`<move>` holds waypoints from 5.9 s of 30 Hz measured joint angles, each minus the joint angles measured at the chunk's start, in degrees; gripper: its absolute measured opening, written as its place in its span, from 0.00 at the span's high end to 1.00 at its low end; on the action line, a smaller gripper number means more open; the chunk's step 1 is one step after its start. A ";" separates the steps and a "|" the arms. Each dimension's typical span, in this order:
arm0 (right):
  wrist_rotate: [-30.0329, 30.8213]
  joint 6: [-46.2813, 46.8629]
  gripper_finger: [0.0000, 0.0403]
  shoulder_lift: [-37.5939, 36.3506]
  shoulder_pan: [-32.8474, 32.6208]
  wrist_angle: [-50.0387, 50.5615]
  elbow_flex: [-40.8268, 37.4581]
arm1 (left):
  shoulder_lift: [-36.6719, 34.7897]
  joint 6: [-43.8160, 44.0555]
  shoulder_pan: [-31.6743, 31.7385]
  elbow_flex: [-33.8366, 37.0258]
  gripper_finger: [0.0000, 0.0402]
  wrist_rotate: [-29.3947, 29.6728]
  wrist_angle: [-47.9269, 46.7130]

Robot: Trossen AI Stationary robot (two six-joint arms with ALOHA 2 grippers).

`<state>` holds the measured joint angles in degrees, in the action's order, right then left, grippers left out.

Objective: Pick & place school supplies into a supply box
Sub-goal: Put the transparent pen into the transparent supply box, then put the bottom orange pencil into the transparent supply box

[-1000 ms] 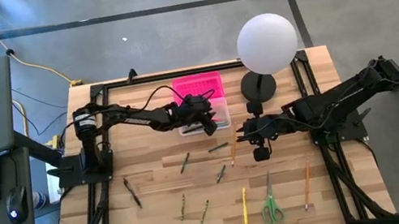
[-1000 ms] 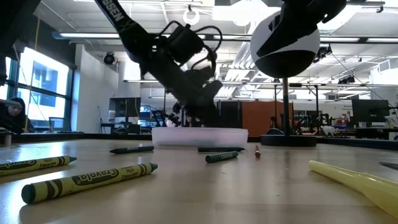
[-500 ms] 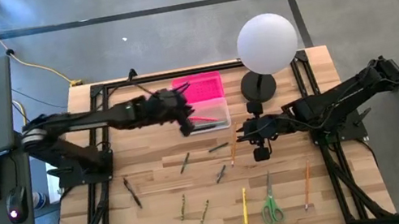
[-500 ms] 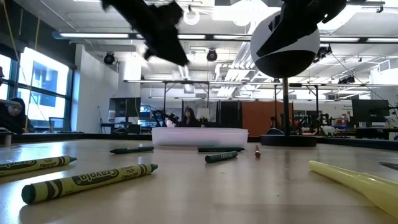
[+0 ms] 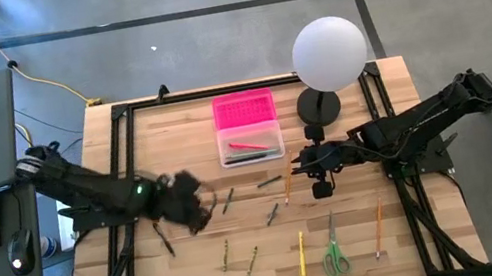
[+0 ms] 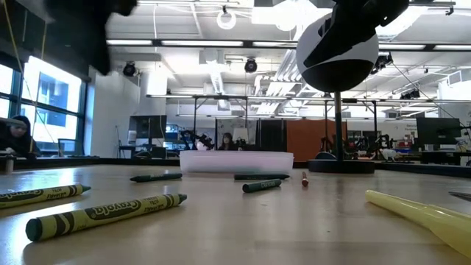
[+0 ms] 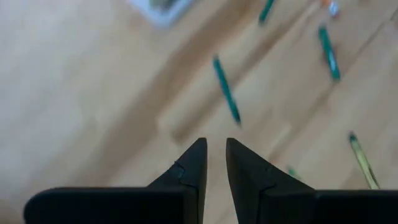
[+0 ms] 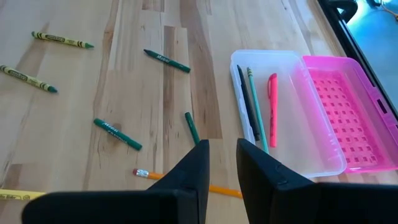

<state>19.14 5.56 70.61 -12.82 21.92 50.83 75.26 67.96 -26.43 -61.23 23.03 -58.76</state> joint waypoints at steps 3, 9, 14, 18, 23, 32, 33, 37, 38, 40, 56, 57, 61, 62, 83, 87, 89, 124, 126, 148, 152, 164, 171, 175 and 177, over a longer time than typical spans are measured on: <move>0.00 0.00 0.85 0.00 0.00 -0.27 0.00 | 1.56 11.48 -6.17 0.00 0.78 -2.52 -2.85; 0.00 0.46 0.85 0.02 0.00 -0.34 0.00 | 5.08 30.70 -15.61 0.00 0.78 -4.62 -6.64; -0.02 0.59 0.85 0.02 0.00 -0.36 0.00 | 8.26 45.69 -19.30 -0.02 0.78 -12.23 -7.82; -0.02 0.56 0.85 0.02 0.00 -0.36 0.00 | 11.63 51.71 -20.86 -0.02 0.78 -18.01 -7.83; -0.03 0.50 0.85 0.02 0.00 -0.37 0.00 | 16.08 59.70 -21.76 0.00 0.78 -20.70 -7.61; -0.04 0.55 0.85 0.04 0.00 -0.58 0.00 | 21.56 65.95 -21.97 0.01 0.78 -18.73 -6.29; -0.02 0.55 0.85 0.04 0.01 -0.73 0.00 | 21.68 66.58 -21.97 0.19 0.78 -18.66 -6.09; -0.04 0.55 0.85 0.04 0.00 -1.04 0.00 | 21.55 69.05 -21.99 1.85 0.78 -19.33 -5.60; -0.04 0.55 0.85 0.04 0.00 -1.13 0.00 | 21.56 69.43 -21.98 2.43 0.78 -19.82 -5.42; -0.10 0.55 0.85 0.04 0.02 -1.23 0.00 | 21.52 69.92 -21.97 3.97 0.78 -20.70 -3.65; -0.22 0.48 0.85 0.04 0.02 -2.12 0.00 | 21.21 71.96 -21.97 11.86 0.77 -20.22 5.48; -0.22 0.46 0.85 0.04 0.02 -2.17 0.00 | 21.17 71.26 -21.99 12.46 0.77 -19.25 6.03; -0.22 0.44 0.85 0.04 0.00 -2.48 0.00 | 21.12 69.29 -22.21 13.55 0.77 -14.38 6.82; -0.24 0.45 0.85 0.04 0.01 -2.50 0.00 | 21.13 68.96 -22.21 13.62 0.78 -13.41 6.69; -0.23 0.42 0.85 0.04 0.02 -3.34 0.00 | 21.62 56.72 -14.92 14.45 0.87 22.14 3.84; -0.24 0.42 0.85 0.04 0.01 -3.36 0.00 | 19.32 47.46 -7.99 14.38 0.89 24.78 7.45; -0.24 0.42 0.85 0.04 0.02 -3.35 0.00 | 17.46 37.37 -3.63 14.37 0.89 23.54 11.76; 1.70 12.64 0.85 0.48 -0.05 -2.85 -0.01 | 19.94 -60.67 39.95 10.27 0.77 -16.99 52.58; 1.28 16.13 0.85 1.19 -0.15 -2.70 -0.01 | 19.94 -60.97 39.95 10.27 0.73 -16.72 52.65; -12.43 46.04 0.85 1.99 -4.67 21.92 3.82 | 19.85 -59.99 39.91 10.27 0.70 -15.81 55.47; -15.44 62.25 0.85 2.45 -12.29 29.40 3.62 | 19.85 -58.59 39.91 10.27 0.72 -16.17 55.71; -22.47 106.62 0.85 2.95 -33.77 29.96 -2.36 | 19.85 -58.50 39.91 10.27 0.72 -16.07 55.62; -39.08 116.81 0.85 5.71 -36.59 12.02 -8.25 | 19.83 -58.48 39.91 10.27 0.72 -16.34 55.35; -39.08 117.02 0.85 9.43 -36.28 1.41 -8.24 | 19.83 -58.48 39.91 10.27 0.72 -16.34 55.22; -39.08 117.02 0.85 11.59 -36.20 -1.40 -7.24 | 19.83 -58.48 39.91 10.27 0.72 -16.34 55.21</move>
<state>-19.95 122.58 82.20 -49.01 20.52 43.59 95.09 9.47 13.47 -50.96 6.70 -3.55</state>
